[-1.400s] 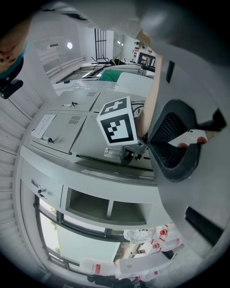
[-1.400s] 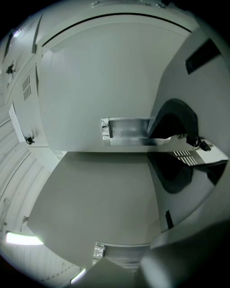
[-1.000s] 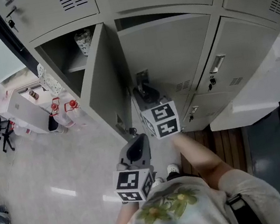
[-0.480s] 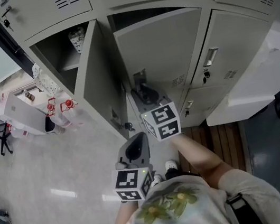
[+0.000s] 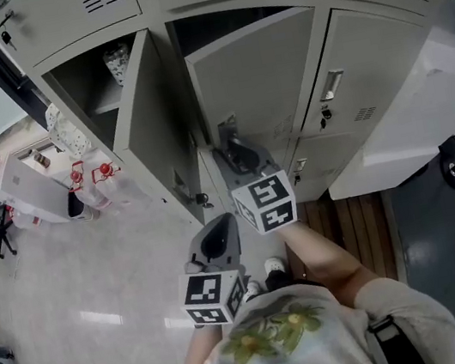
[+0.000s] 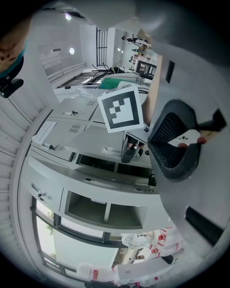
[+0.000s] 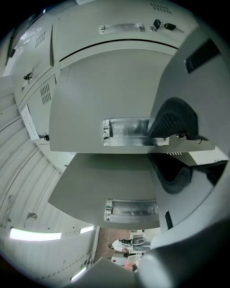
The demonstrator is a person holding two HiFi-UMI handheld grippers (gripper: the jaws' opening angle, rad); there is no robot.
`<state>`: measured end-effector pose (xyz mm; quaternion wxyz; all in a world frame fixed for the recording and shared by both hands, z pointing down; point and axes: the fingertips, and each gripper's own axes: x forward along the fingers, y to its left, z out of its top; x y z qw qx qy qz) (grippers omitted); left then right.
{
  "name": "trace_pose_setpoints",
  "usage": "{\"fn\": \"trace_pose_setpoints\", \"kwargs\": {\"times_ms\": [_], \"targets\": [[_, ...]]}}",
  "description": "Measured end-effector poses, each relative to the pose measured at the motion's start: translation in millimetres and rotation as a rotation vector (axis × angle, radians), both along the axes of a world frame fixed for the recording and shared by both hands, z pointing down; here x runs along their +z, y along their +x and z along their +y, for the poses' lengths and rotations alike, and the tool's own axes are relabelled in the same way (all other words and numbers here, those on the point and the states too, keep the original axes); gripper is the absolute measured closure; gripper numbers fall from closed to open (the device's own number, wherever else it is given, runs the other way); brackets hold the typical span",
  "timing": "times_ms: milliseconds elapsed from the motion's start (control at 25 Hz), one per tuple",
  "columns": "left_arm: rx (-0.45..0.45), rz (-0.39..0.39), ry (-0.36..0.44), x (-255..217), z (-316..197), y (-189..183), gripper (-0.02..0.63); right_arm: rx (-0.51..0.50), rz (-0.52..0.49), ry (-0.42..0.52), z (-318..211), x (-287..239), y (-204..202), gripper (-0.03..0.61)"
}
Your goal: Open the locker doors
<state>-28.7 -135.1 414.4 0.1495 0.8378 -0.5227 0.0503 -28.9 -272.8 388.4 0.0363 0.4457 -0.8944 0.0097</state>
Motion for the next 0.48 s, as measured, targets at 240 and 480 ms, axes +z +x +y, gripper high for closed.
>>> {"fn": "trace_pose_setpoints", "kwargs": {"times_ms": [240,480], "targets": [[0.013,-0.001,0.013,-1.1,5.6,4.4,0.584,0.004,-0.009,0.012,13.4,-0.1,9.8,0.46],[0.029,0.0,0.011,0.5,10.9,8.4,0.584,0.02,-0.01,0.017,24.0,-0.1,18.3,0.457]]}}
